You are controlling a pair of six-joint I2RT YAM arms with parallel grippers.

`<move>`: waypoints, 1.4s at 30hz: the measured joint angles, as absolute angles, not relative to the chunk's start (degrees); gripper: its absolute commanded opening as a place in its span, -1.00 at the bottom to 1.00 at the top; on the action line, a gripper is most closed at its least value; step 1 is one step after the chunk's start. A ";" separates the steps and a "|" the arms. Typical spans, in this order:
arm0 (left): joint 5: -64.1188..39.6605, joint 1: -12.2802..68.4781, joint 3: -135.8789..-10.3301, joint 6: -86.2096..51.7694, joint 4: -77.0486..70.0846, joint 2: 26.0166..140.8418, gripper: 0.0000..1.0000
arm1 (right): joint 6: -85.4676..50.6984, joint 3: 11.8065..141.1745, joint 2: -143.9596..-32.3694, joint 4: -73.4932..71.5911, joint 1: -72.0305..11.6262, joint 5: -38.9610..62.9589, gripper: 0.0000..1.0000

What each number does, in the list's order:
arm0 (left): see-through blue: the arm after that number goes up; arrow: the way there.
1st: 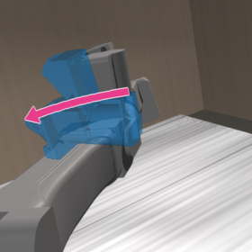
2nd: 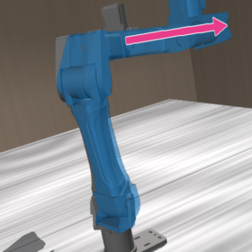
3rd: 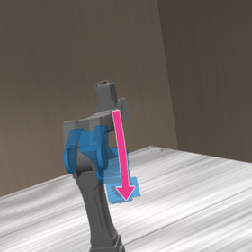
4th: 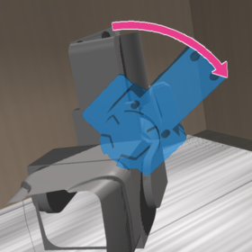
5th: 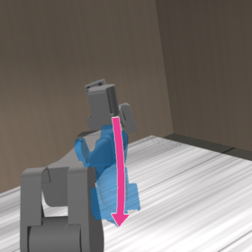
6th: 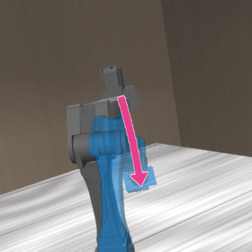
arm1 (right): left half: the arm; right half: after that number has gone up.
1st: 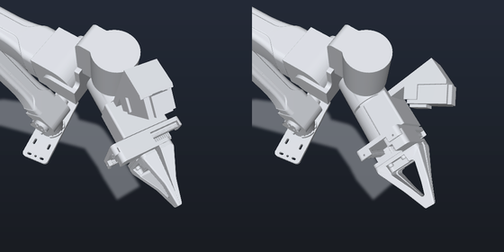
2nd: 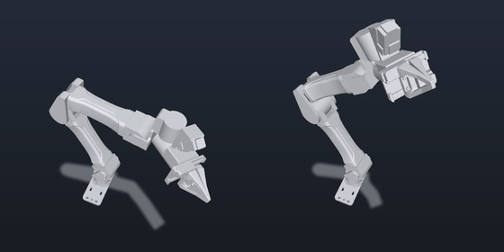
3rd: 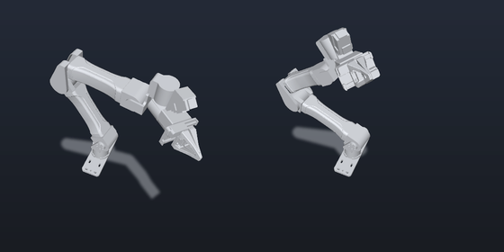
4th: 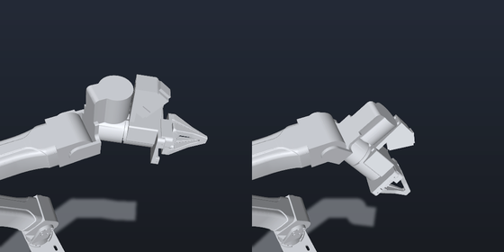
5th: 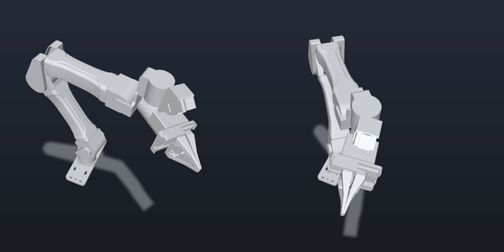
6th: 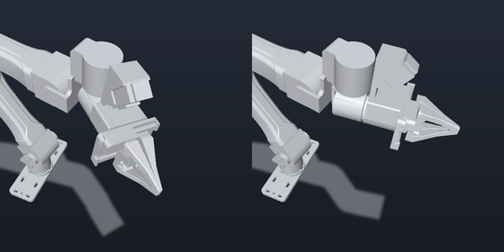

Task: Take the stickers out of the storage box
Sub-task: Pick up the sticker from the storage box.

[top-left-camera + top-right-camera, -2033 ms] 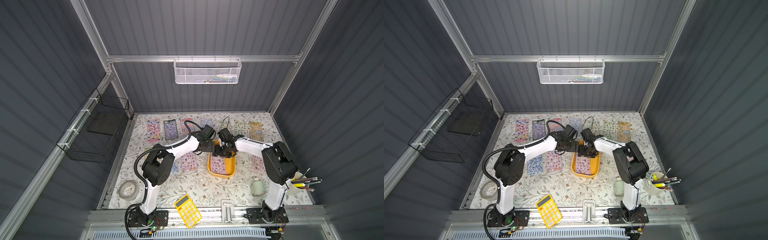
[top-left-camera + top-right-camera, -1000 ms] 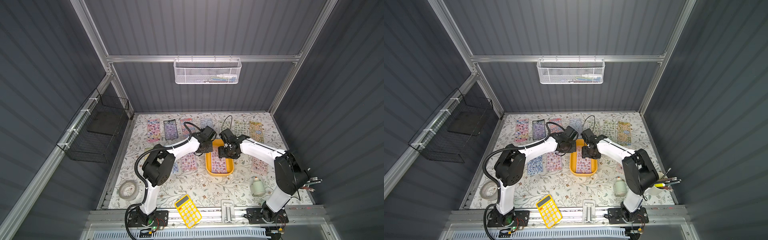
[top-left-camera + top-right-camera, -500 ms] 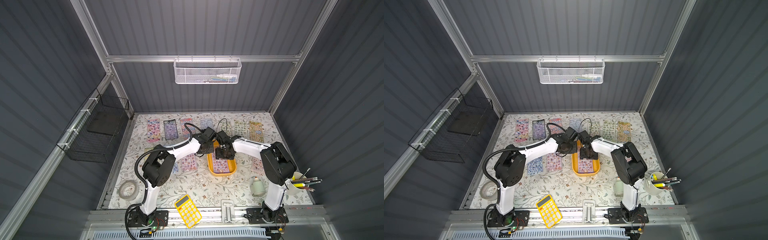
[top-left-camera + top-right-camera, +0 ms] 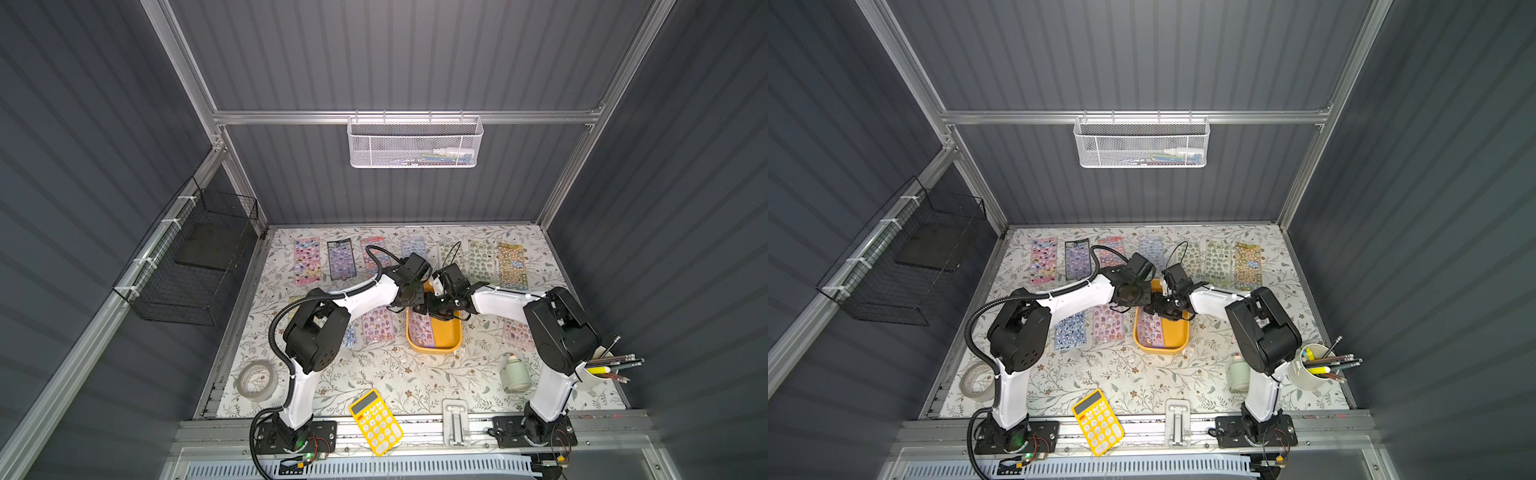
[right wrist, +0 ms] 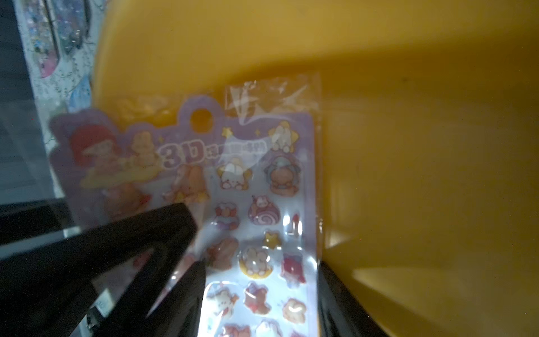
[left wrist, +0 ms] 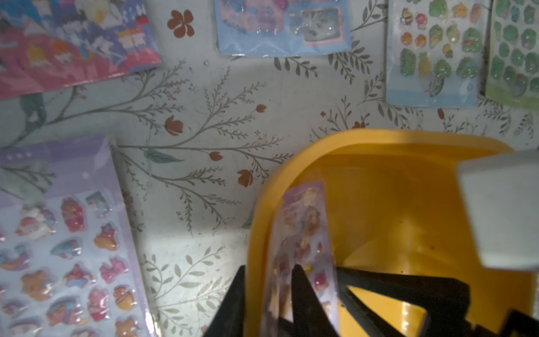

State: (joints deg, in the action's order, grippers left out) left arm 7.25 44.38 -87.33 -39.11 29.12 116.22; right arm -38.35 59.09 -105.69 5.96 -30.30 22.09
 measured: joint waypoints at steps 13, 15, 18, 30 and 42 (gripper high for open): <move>7.55 43.29 -84.07 -39.24 24.45 111.53 0.73 | -43.48 54.63 -105.69 -3.18 -27.49 29.95 0.20; 7.38 43.35 -83.35 -39.22 23.44 110.39 0.72 | -43.59 54.52 -105.71 -3.70 -27.53 30.39 0.20; 6.81 43.64 -82.85 -38.98 22.39 109.23 0.64 | -43.83 54.26 -105.97 -4.80 -27.53 31.09 0.20; 6.90 43.40 -82.87 -37.60 25.04 109.21 -0.66 | -45.04 52.86 -106.30 -8.58 -27.51 32.42 0.19; 6.17 43.00 -84.58 -37.06 26.96 109.91 -1.00 | -43.46 52.84 -103.77 -4.97 -27.29 30.46 0.28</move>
